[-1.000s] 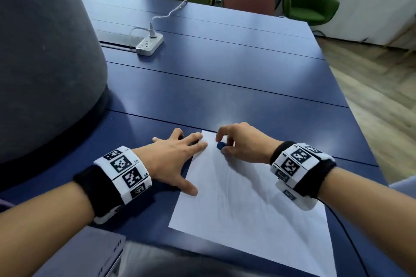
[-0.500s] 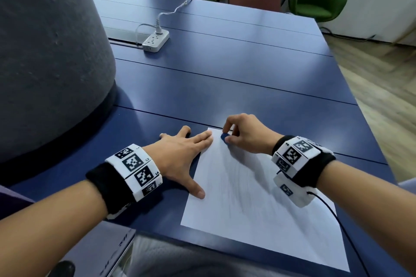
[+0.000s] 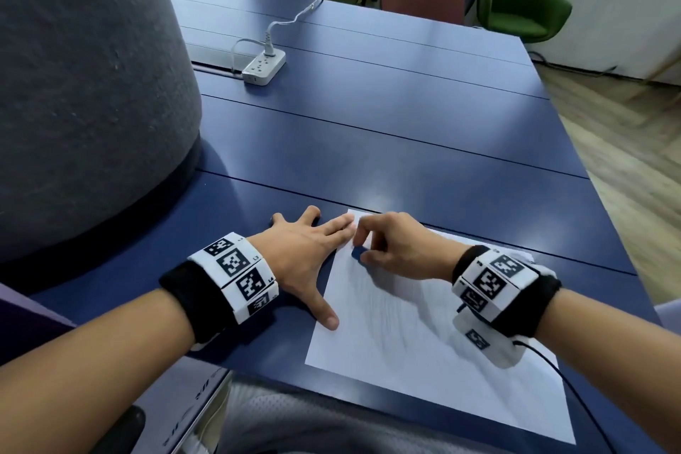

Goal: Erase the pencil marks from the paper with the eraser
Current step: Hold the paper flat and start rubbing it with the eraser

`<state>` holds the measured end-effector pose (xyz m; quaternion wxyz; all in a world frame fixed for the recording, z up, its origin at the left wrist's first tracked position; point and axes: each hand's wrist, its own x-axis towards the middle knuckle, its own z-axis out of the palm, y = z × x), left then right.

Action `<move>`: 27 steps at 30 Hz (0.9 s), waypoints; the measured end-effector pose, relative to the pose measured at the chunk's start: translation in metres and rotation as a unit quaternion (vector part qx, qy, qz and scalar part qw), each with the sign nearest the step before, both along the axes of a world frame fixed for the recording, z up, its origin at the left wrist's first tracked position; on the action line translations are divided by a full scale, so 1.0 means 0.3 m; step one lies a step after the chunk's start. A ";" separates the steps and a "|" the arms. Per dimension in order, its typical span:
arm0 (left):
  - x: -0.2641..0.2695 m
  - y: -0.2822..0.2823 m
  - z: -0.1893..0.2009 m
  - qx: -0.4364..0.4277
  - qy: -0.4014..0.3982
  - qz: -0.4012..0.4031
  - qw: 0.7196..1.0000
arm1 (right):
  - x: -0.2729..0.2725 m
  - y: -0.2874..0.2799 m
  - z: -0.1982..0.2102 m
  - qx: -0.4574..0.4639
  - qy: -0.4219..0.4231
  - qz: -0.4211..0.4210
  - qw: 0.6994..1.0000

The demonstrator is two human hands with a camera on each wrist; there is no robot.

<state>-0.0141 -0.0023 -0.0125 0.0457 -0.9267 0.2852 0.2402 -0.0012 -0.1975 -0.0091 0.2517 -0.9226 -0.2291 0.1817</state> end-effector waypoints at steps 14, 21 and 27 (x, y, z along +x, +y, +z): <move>-0.008 -0.008 0.015 0.010 0.009 0.006 1.000 | 0.040 -0.005 0.015 -0.014 -0.012 -0.046 0.999; -0.006 -0.007 0.008 0.008 0.005 0.007 1.000 | -0.031 0.006 0.003 0.000 0.019 0.006 1.000; -0.004 -0.005 0.004 0.006 0.008 0.007 1.000 | -0.009 0.002 0.010 -0.001 -0.014 -0.026 1.000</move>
